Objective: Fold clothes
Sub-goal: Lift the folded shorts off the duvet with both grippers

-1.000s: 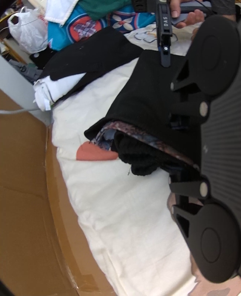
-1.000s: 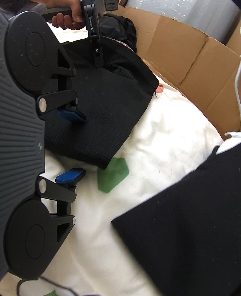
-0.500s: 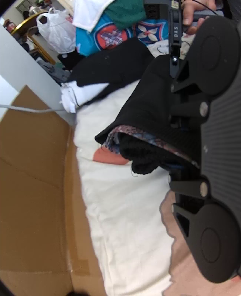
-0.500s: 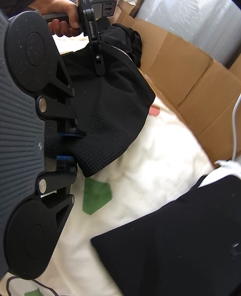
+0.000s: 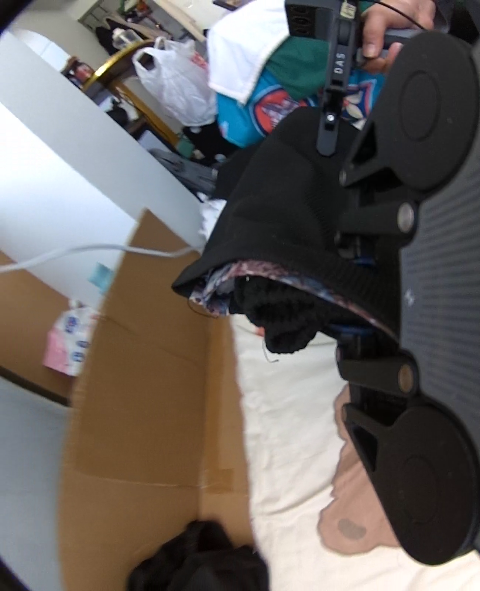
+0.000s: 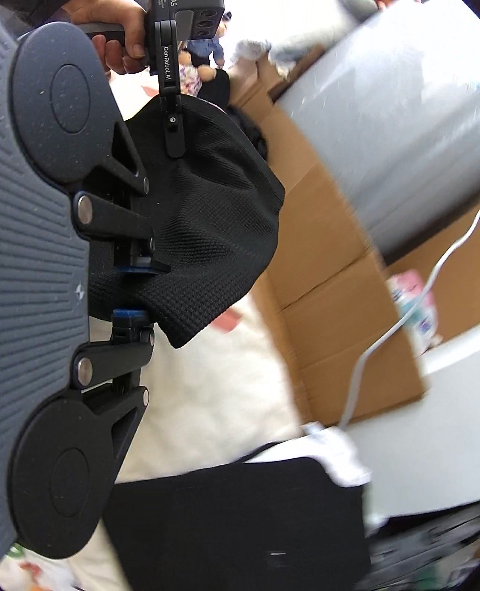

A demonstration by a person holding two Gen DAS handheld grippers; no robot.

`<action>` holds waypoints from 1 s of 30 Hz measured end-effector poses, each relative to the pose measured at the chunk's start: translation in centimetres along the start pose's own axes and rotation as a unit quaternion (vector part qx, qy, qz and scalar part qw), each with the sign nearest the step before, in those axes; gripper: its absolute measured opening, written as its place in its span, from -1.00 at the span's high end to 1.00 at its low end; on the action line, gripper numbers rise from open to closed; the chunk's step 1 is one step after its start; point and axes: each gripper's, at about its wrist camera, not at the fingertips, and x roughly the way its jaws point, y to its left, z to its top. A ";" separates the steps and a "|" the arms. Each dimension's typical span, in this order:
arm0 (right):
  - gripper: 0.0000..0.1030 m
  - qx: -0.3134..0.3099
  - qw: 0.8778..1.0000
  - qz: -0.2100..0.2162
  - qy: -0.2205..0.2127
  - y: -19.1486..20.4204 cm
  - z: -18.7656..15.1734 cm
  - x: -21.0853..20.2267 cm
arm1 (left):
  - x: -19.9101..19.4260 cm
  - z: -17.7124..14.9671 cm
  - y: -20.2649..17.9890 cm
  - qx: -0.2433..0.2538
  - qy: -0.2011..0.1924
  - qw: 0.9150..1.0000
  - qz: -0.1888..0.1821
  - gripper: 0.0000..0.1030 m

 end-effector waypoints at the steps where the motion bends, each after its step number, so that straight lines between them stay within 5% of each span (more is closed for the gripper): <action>1: 0.66 -0.012 1.000 0.001 -0.007 0.7 0.9 -1.0 | -1.0 0.4 -0.8 0.002 -0.010 1.000 0.001 0.43; 13: 0.66 -0.125 0.986 -0.014 -0.105 7.5 9.4 -14.1 | -10.4 3.6 -11.3 0.025 -0.121 0.992 -0.002 0.43; 21: 0.67 -0.116 0.982 -0.012 -0.149 8.2 11.0 -21.8 | -13.1 3.9 -17.2 0.034 -0.140 0.989 -0.020 0.43; 30: 0.68 -0.138 0.978 -0.010 -0.158 6.8 11.1 -24.4 | -12.9 3.5 -21.0 0.050 -0.157 0.986 -0.007 0.43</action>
